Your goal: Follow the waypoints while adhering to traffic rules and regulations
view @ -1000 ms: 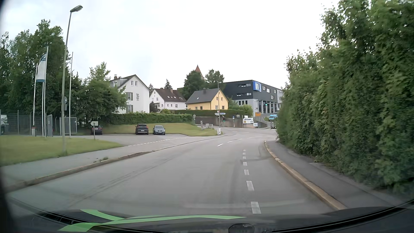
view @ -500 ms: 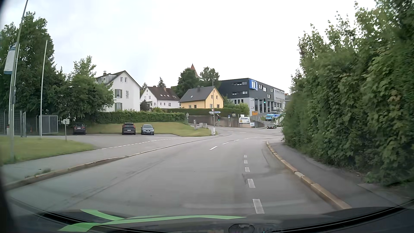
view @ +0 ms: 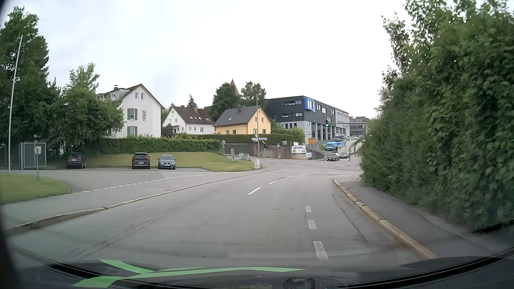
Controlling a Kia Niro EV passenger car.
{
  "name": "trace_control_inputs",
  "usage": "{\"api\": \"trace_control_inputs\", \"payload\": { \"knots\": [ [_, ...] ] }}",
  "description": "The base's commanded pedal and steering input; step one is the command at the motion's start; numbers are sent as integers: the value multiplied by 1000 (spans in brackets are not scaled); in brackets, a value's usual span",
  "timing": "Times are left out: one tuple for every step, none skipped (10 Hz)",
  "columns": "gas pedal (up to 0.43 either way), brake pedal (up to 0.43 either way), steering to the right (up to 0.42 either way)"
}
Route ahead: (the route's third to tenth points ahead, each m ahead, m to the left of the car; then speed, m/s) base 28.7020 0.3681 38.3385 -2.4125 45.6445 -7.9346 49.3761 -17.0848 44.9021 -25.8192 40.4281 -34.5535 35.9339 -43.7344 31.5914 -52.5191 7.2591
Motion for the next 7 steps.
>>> {"api": "trace_control_inputs", "payload": {
  "knots": [
    [0, 171, 19],
    [0, 171, 16],
    [0, 171, 10],
    [0, 171, 8],
    [0, 171, 8],
    [0, 177, 8],
    [0, 177, 7]
  ]
}}
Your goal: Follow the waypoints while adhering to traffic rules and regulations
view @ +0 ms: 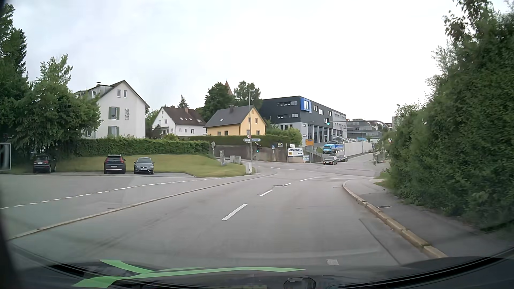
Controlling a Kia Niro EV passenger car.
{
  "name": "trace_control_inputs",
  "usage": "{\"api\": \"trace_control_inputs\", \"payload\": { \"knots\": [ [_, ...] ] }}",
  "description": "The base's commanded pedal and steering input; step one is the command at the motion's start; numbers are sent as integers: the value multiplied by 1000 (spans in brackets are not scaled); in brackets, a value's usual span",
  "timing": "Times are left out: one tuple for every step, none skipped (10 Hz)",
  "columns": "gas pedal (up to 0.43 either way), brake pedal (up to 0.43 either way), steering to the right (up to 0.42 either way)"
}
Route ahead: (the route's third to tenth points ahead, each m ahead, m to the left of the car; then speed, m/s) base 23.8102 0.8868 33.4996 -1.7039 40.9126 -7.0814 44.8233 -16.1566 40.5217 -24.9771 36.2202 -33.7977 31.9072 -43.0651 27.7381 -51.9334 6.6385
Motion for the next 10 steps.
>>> {"api": "trace_control_inputs", "payload": {
  "knots": [
    [0, 177, 11],
    [0, 177, 18],
    [0, 177, 26],
    [0, 177, 34],
    [0, 177, 40],
    [0, 177, 48],
    [0, 177, 53],
    [0, 177, 55],
    [0, 177, 55],
    [0, 171, 54]
  ]
}}
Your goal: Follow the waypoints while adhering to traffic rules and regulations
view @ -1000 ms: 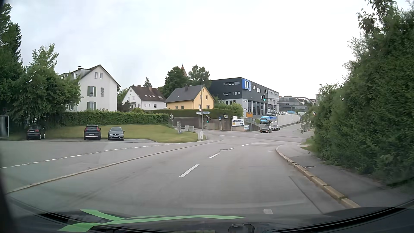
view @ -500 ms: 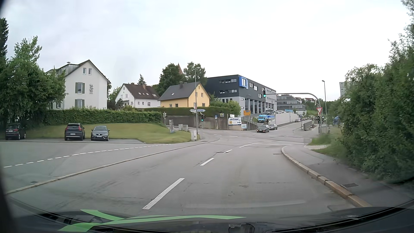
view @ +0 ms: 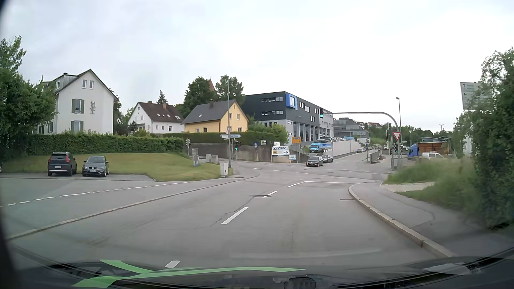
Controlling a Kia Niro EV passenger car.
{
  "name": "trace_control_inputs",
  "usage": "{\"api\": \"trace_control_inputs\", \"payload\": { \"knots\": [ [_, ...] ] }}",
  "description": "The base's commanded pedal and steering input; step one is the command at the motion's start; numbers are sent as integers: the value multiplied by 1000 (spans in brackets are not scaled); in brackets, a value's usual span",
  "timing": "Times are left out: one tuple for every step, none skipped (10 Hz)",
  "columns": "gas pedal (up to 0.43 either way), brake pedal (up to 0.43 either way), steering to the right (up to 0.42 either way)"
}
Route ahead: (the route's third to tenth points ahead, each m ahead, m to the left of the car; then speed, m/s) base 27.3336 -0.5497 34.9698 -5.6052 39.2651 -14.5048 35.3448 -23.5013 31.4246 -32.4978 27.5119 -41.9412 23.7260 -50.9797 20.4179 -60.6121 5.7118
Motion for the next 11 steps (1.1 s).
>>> {"api": "trace_control_inputs", "payload": {
  "knots": [
    [0, 140, 50],
    [0, 110, 47],
    [0, 73, 46],
    [0, 49, 46],
    [0, 24, 46],
    [0, 6, 46],
    [0, 6, 46],
    [0, 0, 46],
    [0, 6, 46],
    [0, 6, 46],
    [0, 6, 46]
  ]
}}
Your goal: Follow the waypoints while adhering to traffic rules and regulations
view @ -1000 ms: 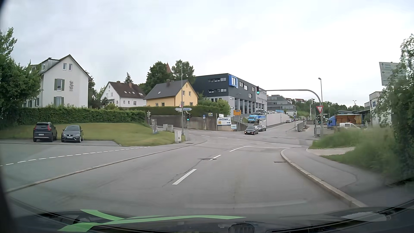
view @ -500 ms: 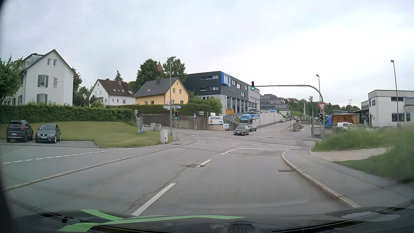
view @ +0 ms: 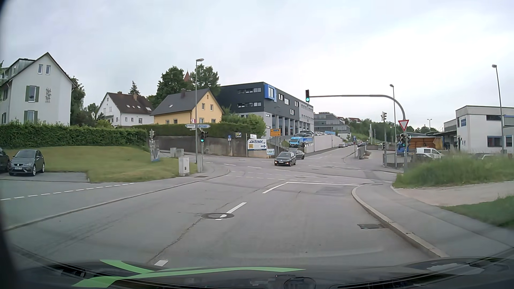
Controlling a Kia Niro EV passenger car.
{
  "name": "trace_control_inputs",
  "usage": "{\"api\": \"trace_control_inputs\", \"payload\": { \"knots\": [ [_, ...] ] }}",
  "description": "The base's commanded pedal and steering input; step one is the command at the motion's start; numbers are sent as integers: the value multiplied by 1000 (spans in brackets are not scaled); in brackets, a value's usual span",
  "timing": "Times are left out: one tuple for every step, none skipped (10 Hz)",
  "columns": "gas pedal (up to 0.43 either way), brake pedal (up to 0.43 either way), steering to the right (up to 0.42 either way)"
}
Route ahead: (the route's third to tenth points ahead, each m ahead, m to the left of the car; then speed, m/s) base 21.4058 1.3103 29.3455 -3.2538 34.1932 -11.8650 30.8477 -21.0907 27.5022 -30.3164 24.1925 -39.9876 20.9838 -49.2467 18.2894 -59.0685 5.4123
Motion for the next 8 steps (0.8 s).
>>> {"api": "trace_control_inputs", "payload": {
  "knots": [
    [0, 6, 46],
    [0, 0, 46],
    [0, 0, 46],
    [0, 6, 46],
    [0, 6, 46],
    [0, 6, 46],
    [0, 6, 46],
    [0, 12, 46]
  ]
}}
